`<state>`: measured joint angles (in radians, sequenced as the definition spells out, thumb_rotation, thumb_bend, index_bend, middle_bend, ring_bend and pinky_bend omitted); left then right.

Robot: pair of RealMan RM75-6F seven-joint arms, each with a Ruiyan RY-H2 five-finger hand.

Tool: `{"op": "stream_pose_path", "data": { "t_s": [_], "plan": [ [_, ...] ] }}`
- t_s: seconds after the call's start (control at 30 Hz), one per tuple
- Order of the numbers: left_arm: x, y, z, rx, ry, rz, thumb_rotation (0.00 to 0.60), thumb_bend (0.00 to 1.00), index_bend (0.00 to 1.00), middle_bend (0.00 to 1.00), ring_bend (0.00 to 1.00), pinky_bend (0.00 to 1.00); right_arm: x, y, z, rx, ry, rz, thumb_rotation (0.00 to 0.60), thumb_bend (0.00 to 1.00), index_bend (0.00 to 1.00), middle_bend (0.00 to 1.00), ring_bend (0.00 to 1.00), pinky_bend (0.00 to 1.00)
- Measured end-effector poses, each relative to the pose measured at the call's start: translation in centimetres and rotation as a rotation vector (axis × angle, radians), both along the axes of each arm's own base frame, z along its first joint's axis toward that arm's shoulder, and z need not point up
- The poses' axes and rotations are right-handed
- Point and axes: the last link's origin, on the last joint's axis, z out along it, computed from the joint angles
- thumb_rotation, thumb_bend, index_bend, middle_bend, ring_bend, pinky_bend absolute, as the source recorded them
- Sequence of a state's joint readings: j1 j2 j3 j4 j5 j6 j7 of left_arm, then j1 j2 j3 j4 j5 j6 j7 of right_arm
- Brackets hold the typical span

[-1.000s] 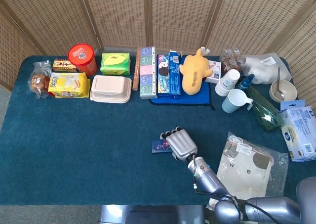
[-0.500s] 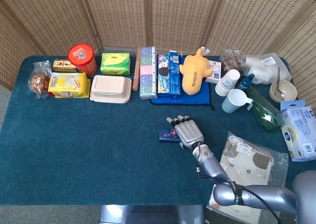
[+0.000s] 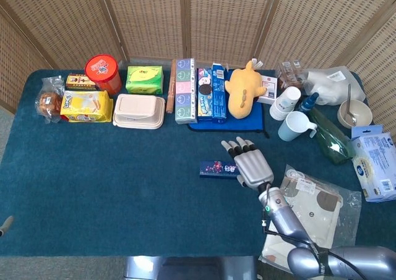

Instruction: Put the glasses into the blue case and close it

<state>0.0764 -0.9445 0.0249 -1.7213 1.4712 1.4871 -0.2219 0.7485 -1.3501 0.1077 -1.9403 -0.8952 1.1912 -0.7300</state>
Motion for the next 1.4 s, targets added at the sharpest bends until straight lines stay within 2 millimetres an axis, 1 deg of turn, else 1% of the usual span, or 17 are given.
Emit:
{"op": "stream_pose_path", "data": {
  "t_s": [0.07, 0.17, 0.27, 0.4, 0.5, 0.6, 0.73, 0.83, 0.9, 1.1, 1.4],
  "plan": [
    [0.1, 0.0, -0.7, -0.019, -0.011, 0.016, 0.600, 0.26, 0.00, 0.01, 0.00, 0.00, -0.8, 0.6, 0.8, -0.034, 0.005, 0.001, 0.600, 0.34, 0.11, 0.19, 0.09, 0.15],
    [0.3, 0.0, -1.5, -0.038, -0.011, 0.036, 0.600, 0.26, 0.00, 0.01, 0.00, 0.00, -2.8, 2.2, 2.3, -0.113, 0.013, -0.002, 0.600, 0.35, 0.16, 0.20, 0.09, 0.15],
    [0.5, 0.1, -2.1, -0.050, 0.007, 0.050, 0.600, 0.26, 0.02, 0.02, 0.00, 0.00, -5.3, 4.3, 3.8, -0.195, 0.013, -0.011, 0.600, 0.36, 0.20, 0.22, 0.10, 0.15],
    [1.1, 0.1, -2.9, -0.066, 0.037, 0.064, 0.600, 0.26, 0.04, 0.03, 0.00, 0.00, -9.2, 7.9, 5.5, -0.285, 0.011, -0.068, 0.600, 0.36, 0.24, 0.25, 0.12, 0.13],
    [1.8, 0.0, -3.6, -0.077, 0.048, 0.069, 0.600, 0.26, 0.05, 0.04, 0.00, 0.00, -11.2, 10.4, 6.4, -0.324, 0.018, -0.112, 0.600, 0.36, 0.25, 0.26, 0.13, 0.12],
    [2.5, -0.2, -4.1, -0.082, 0.064, 0.060, 0.600, 0.26, 0.06, 0.04, 0.00, 0.00, -12.7, 12.6, 7.1, -0.351, 0.024, -0.160, 0.600, 0.36, 0.27, 0.26, 0.13, 0.12],
    [4.2, -0.4, -4.2, -0.065, 0.089, 0.019, 0.600, 0.26, 0.06, 0.04, 0.00, 0.00, -13.6, 14.6, 8.0, -0.376, 0.021, -0.178, 0.600, 0.36, 0.30, 0.26, 0.13, 0.11],
    [5.2, -0.6, -3.8, -0.052, 0.104, -0.007, 0.600, 0.26, 0.06, 0.04, 0.00, 0.00, -13.8, 15.4, 8.6, -0.389, 0.016, -0.169, 0.600, 0.36, 0.30, 0.26, 0.13, 0.11],
    [5.4, -0.6, -3.5, -0.047, 0.108, -0.012, 0.600, 0.26, 0.06, 0.04, 0.00, 0.00, -13.9, 15.5, 8.9, -0.391, 0.010, -0.162, 0.600, 0.36, 0.30, 0.26, 0.13, 0.10],
    [5.7, -0.7, -2.8, -0.030, 0.113, -0.018, 0.600, 0.26, 0.05, 0.04, 0.00, 0.00, -13.8, 15.1, 8.9, -0.391, -0.008, -0.147, 0.600, 0.36, 0.30, 0.27, 0.13, 0.10],
    [6.0, 0.0, -2.7, -0.035, 0.115, -0.026, 0.600, 0.26, 0.05, 0.04, 0.00, 0.00, -13.7, 14.7, 8.6, -0.389, -0.023, -0.150, 0.600, 0.36, 0.31, 0.27, 0.13, 0.09]
  ]
}}
